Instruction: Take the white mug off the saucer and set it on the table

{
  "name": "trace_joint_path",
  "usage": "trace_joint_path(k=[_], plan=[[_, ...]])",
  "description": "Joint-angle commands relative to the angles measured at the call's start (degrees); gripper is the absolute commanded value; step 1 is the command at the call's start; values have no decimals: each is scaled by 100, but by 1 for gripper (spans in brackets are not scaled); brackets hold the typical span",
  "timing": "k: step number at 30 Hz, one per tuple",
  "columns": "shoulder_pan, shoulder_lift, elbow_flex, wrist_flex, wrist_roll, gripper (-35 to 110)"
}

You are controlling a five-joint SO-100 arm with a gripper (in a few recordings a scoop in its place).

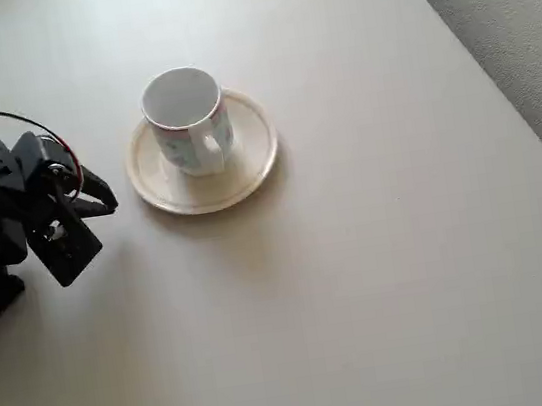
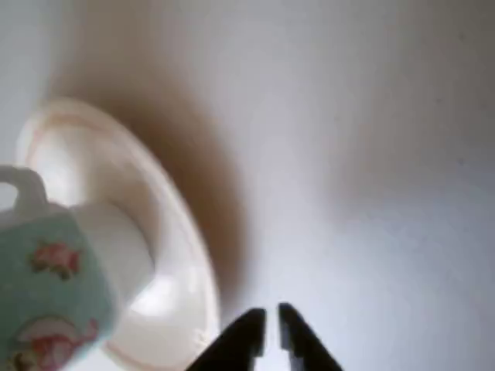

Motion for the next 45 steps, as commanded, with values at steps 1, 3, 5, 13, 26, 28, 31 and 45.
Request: trace_joint_path(k=[1,3,5,13,26,28,31,45], plan=[[-53,62,-18,-97,-53,2],[-53,62,-18,-97,-53,2],[-53,62,-18,-97,-53,2],[-176,62,-18,-88,-158,2],[993,53,-773,-677,-1925,6],[1020,18,-1450,-352,-1942,12],[501,-853,-2962,352,-1863,18],[-686,-7497,-7928,2039,-677,20]])
